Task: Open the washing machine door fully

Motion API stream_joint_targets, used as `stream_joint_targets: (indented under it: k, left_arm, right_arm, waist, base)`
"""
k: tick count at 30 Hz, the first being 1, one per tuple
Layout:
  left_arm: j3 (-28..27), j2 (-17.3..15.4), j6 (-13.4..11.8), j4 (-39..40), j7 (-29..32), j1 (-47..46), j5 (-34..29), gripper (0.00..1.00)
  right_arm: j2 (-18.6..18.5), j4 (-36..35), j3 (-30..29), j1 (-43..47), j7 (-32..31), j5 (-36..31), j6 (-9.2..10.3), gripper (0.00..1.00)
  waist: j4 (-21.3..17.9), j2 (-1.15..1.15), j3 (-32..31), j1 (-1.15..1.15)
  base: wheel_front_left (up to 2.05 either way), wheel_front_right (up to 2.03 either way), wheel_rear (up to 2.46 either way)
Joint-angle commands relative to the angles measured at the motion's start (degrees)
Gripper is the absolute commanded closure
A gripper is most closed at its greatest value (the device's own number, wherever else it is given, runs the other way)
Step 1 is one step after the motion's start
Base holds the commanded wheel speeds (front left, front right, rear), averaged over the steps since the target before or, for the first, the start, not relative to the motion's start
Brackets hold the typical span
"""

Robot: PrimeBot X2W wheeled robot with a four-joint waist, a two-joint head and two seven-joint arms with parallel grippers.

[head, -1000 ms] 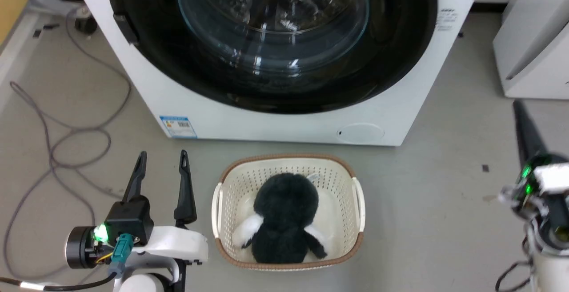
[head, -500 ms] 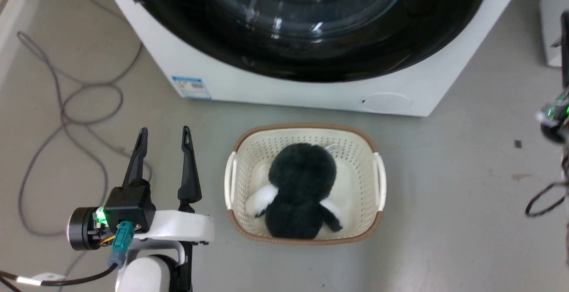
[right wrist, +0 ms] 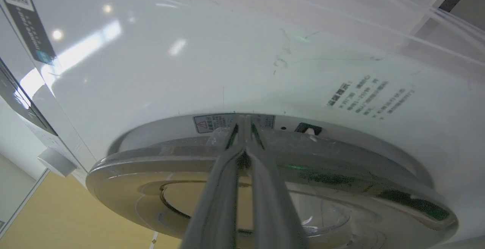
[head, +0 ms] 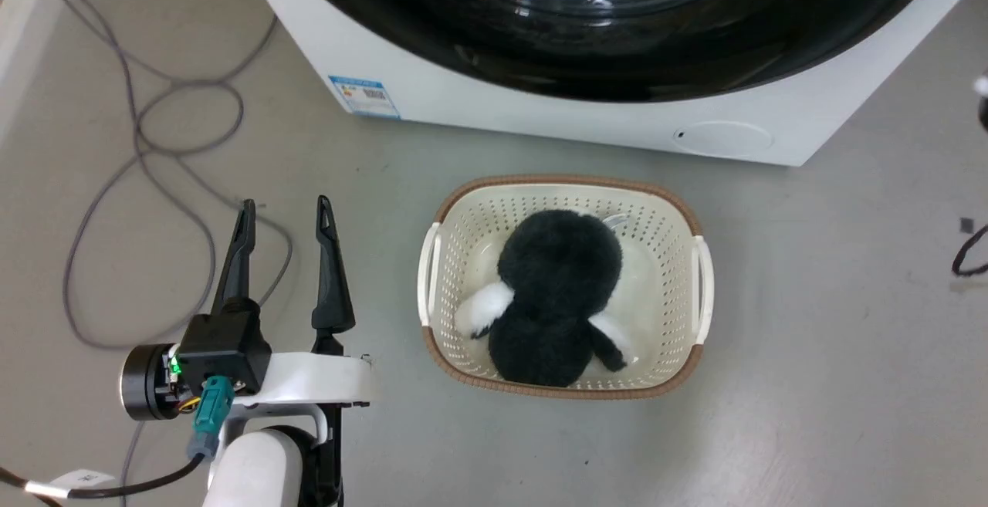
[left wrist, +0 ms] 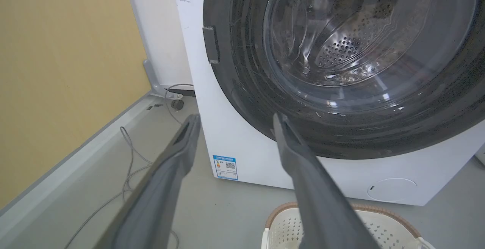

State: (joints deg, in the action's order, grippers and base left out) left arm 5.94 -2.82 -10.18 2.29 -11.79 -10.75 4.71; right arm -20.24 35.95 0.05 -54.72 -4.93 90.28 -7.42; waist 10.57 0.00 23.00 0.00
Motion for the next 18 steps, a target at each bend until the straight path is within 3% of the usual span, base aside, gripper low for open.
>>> stream_joint_targets:
  k: [1,10,18]
  left_arm:
    - [0.14,-0.06,-0.53,0.27,-0.65,-1.0,0.33,0.0]
    - [0.84,-0.06,-1.46,0.23,-1.74,-2.16,0.67,0.0]
    - [1.01,-0.06,-1.99,-0.06,-2.7,-3.03,0.77,0.0]
  right_arm:
    - [-0.77,1.21,0.31,-2.22,-0.01,1.92,-0.06,1.0]
    - [-1.36,5.91,4.1,-7.62,-2.32,5.94,-0.06,1.0]
    - [-1.96,8.46,6.9,-10.13,-9.01,11.25,-0.07,1.0]
  waist:
    - [0.33,0.0,0.55,0.0]
    - [0.59,0.0,2.95,0.0]
    - [0.37,0.0,3.98,0.0]
  base:
    - [0.0,0.0,0.0]
    - [0.0,0.0,0.0]
    - [0.0,0.0,0.0]
